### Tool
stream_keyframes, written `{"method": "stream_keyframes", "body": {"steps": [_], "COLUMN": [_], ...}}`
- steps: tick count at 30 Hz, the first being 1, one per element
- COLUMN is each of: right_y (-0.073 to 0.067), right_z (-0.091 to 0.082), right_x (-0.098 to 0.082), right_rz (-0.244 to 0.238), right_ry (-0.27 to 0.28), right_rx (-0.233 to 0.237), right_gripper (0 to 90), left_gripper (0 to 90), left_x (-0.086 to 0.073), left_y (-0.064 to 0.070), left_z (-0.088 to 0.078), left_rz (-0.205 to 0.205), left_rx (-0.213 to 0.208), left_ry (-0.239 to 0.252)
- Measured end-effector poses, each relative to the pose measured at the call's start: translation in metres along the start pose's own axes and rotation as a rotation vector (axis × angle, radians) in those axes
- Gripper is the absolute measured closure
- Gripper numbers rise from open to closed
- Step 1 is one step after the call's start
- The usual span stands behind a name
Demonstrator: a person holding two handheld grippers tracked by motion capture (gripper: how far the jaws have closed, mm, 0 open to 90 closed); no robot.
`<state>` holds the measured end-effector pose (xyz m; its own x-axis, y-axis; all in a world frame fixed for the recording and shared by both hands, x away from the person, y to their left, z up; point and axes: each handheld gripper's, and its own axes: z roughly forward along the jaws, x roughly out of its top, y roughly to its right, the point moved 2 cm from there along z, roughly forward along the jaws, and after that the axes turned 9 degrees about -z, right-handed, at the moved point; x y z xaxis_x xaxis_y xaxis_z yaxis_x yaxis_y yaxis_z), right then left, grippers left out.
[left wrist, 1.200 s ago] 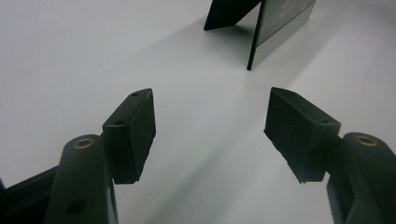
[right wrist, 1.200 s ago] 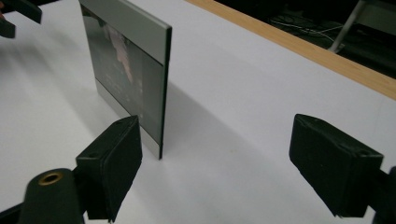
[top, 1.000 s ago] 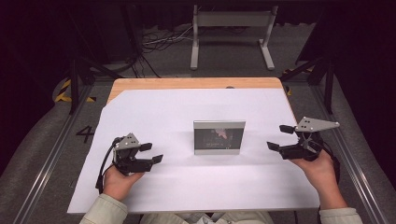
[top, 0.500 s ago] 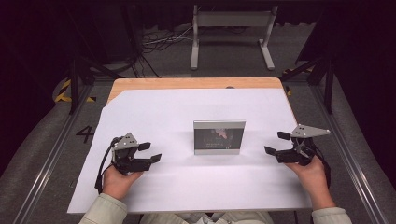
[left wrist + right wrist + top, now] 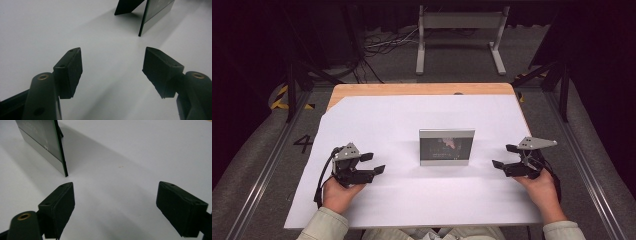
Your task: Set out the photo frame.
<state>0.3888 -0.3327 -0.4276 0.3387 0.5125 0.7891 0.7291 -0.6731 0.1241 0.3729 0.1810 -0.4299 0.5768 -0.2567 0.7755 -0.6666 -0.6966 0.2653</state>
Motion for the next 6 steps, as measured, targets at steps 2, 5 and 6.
{"method": "stream_keyframes", "body": {"steps": [2,5,6], "right_y": [-0.0004,-0.0004,-0.0002], "right_z": [-0.0001,0.0001,0.0006], "right_x": [0.0003,-0.0002,-0.0006], "right_rz": [-0.001,-0.001,-0.001], "right_ry": [0.001,0.002,0.003], "right_rx": [-0.001,-0.001,-0.002], "right_gripper": [15.9,15.8,15.8], "left_gripper": [31.6,31.3,31.2], "left_x": [-0.0002,-0.0007,-0.0007], "left_y": [-0.001,-0.0026,-0.0026], "left_z": [0.0,0.0002,0.0002], "left_rz": [-0.003,0.002,0.002], "left_rx": [0.001,0.02,0.02], "left_ry": [-0.005,-0.006,-0.006]}}
